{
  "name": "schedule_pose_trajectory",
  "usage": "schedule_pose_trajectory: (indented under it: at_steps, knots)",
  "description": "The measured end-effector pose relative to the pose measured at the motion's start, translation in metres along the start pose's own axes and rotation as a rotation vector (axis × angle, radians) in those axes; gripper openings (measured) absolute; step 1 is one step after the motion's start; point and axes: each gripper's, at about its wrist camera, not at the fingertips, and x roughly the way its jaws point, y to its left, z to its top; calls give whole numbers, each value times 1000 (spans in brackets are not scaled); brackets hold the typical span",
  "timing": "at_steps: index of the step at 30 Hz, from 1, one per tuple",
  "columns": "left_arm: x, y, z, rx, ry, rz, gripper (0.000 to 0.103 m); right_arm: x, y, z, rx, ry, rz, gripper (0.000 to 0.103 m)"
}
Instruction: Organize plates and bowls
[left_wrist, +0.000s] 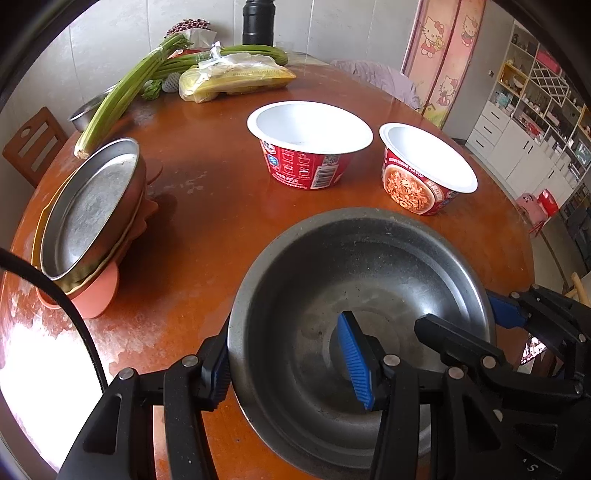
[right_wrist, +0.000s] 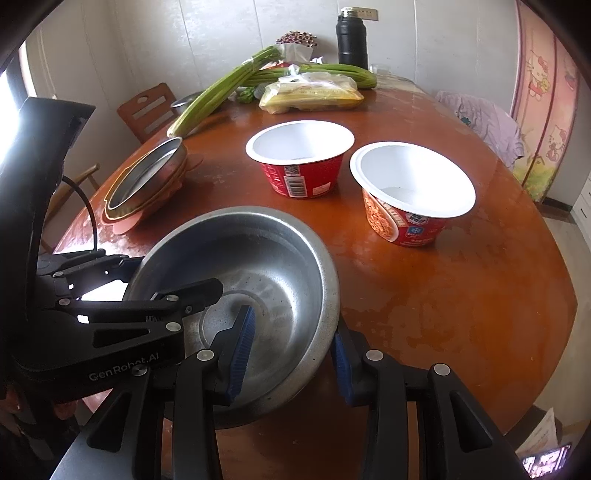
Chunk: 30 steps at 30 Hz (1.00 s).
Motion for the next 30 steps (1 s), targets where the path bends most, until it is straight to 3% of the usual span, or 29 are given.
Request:
schedule_pose_trajectory:
  at_steps: [21,30]
  knots:
    - [2,-9,2,24,6,20,52,-1,-11,-2,12,-10,9,42]
    - [-2,-4,3,13,-7,23,52,-8,-11,-1,9,-42,-26,42]
